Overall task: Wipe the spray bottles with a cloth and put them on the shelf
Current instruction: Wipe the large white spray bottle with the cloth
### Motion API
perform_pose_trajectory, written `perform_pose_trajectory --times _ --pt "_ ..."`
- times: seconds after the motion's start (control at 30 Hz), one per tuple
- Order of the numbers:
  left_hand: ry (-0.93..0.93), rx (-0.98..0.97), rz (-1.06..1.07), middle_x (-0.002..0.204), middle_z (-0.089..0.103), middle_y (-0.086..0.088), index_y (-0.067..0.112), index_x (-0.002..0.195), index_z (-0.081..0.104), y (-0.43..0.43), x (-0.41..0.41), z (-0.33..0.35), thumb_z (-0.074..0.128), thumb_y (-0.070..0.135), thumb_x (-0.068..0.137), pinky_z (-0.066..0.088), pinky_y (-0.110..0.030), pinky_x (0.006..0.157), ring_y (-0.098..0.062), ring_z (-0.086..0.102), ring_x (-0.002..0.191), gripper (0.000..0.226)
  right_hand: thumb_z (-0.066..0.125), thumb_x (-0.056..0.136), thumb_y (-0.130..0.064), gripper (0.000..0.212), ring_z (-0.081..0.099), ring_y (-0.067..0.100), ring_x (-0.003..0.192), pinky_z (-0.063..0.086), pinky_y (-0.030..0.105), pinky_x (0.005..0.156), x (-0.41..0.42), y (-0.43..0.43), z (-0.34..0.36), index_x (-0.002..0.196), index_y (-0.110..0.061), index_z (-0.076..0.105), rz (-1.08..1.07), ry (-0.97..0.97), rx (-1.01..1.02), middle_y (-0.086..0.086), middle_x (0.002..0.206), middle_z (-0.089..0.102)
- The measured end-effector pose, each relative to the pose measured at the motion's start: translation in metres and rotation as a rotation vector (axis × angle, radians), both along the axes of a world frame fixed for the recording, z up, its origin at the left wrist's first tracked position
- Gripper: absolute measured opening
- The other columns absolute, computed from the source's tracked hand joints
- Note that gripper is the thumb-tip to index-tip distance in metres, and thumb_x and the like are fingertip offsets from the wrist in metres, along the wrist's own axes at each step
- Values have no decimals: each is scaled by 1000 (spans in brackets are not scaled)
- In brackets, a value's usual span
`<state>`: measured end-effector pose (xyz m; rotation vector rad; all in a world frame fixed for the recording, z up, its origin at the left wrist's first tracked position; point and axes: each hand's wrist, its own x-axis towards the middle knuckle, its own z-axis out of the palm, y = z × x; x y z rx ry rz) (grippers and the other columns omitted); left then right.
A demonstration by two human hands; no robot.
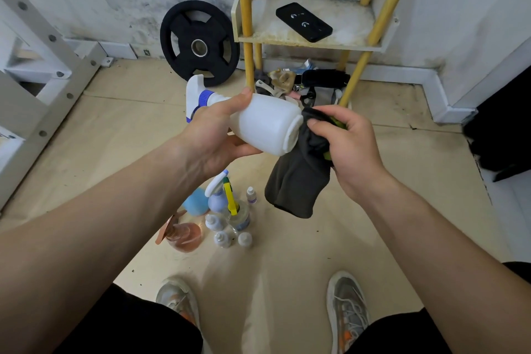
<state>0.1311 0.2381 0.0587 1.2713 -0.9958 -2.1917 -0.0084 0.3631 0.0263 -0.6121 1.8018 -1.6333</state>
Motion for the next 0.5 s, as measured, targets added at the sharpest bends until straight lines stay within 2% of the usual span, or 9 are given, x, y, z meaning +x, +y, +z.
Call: perform_pose_trajectory --times 0.07,0.13,0.2,0.3,0.37,0.43,0.5 --pt "6 9 -4 122 62 -12 13 109 55 0 0 0 73 29 90 61 -56 78 -30 72 99 31 67 91 -9 26 67 23 115 56 40 91 -1 0 2 94 -32 79 -4 -61 20 1 117 74" --pt "4 10 -7 123 62 -12 12 110 55 0 0 0 73 29 90 61 -57 78 -30 72 100 32 65 93 -8 26 70 20 104 55 36 81 -1 1 4 92 -31 78 3 -111 40 -4 101 77" --pt "-1 17 0 123 63 -12 12 112 55 0 -1 -1 74 30 89 61 -57 77 -30 72 100 34 65 93 -8 25 69 18 103 55 34 82 1 2 3 94 -30 77 -2 -72 43 -5 99 76" --pt "-4 13 6 120 64 -12 12 112 56 0 -2 0 74 31 89 61 -55 75 -30 72 99 35 67 94 -9 22 66 13 110 54 31 94 6 4 2 99 -29 73 -28 210 0 -3 112 73" --pt "-8 2 14 118 64 -11 13 109 56 1 -3 0 74 31 89 62 -54 74 -29 71 99 32 66 93 -10 19 64 11 110 53 30 97 8 6 4 103 -24 73 -3 413 -47 -5 108 71" --pt "-28 -7 36 115 65 -10 13 107 54 1 -3 -1 75 30 89 61 -55 76 -29 71 99 33 67 91 -8 19 63 6 103 50 22 95 9 7 8 105 -19 74 37 620 -81 -7 103 68" --pt "-49 -18 63 113 65 -10 11 115 52 2 -3 -3 77 29 87 61 -57 78 -30 71 99 41 68 89 -6 19 60 4 99 48 20 96 13 8 7 105 -12 76 93 797 -85 -4 104 66"
